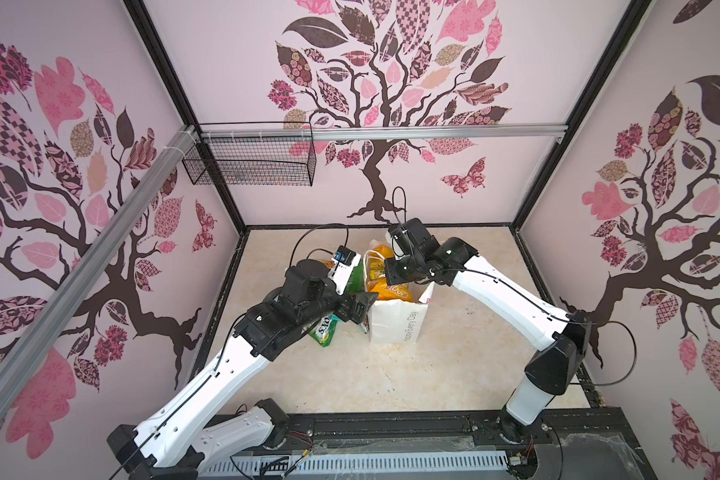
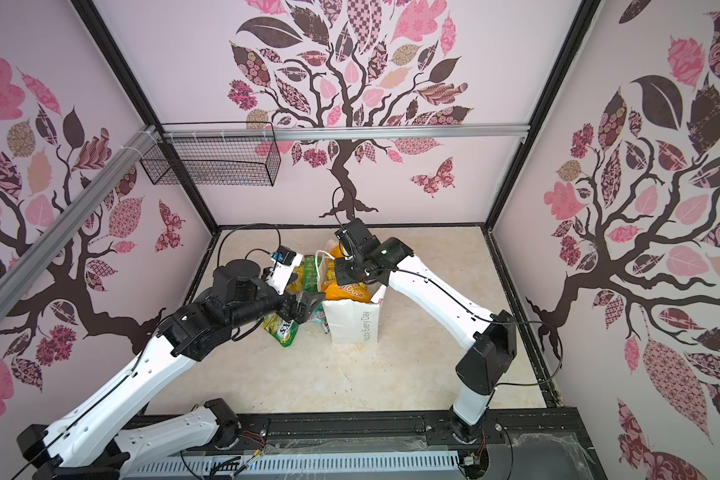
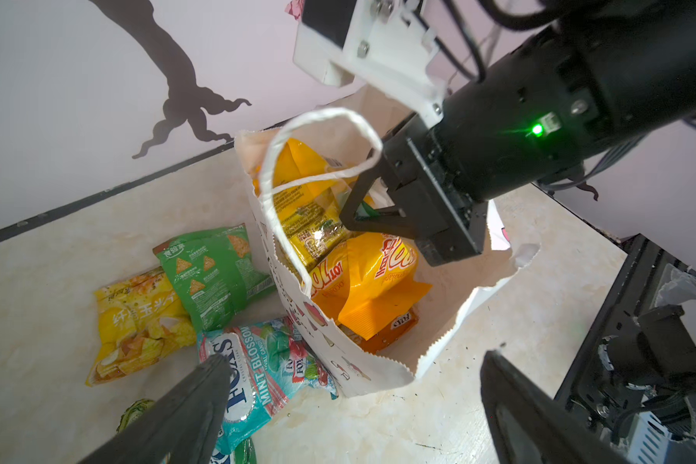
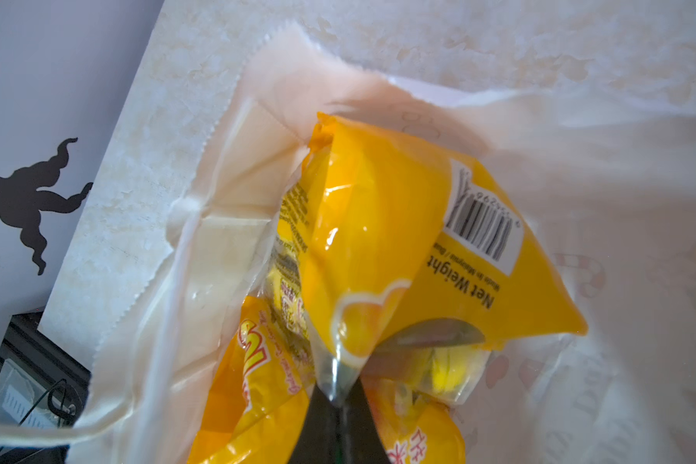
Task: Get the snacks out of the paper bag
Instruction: 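Lift the yellow packet up out of the paper bag with the right gripper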
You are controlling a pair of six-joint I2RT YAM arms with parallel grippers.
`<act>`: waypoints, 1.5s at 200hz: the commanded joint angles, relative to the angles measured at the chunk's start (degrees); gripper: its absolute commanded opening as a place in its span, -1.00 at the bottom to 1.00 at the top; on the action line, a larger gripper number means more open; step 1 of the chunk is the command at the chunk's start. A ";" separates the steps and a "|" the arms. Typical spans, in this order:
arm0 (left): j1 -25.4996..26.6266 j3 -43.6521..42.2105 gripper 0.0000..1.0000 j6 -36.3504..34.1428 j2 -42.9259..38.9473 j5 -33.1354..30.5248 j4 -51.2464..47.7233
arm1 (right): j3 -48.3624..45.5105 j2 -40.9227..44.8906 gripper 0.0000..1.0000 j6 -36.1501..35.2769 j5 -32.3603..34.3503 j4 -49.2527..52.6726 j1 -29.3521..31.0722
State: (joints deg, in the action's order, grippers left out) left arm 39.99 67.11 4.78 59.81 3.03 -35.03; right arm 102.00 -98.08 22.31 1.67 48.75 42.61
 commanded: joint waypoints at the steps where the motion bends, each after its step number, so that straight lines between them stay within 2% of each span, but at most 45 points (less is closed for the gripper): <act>1: -0.37 -0.94 0.96 0.94 0.44 0.08 2.06 | 3.67 2.28 -0.95 0.02 0.16 -1.02 -0.40; 168: -0.50 1.24 0.97 2.87 -4.99 1.94 3.19 | 16.17 3.29 -0.99 -2.78 6.57 3.04 -0.47; 214: -0.47 3.08 0.97 5.01 -5.73 1.32 2.20 | 24.32 2.29 -1.00 -4.46 8.78 5.77 -0.48; 244: -0.61 6.24 0.96 8.50 -6.20 -0.05 0.61 | 29.10 2.48 -1.00 -5.69 8.74 5.68 -0.49; 272: -1.87 10.48 0.94 13.97 -5.35 -1.03 -2.11 | 28.89 4.75 -1.00 -7.56 7.16 2.17 -0.47; 285: -4.22 12.56 0.91 17.61 -4.52 0.33 -3.43 | 28.82 5.72 -1.00 -8.60 6.45 0.69 -0.38; 300: -8.47 14.66 0.89 22.41 -3.23 4.66 -4.43 | 28.47 6.86 -1.00 -9.94 5.66 -1.08 -0.25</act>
State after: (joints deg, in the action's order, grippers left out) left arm 36.01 77.45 18.65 55.09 3.70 -36.80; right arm 128.62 -96.27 15.55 8.32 55.77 42.09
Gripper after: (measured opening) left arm 0.952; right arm 0.047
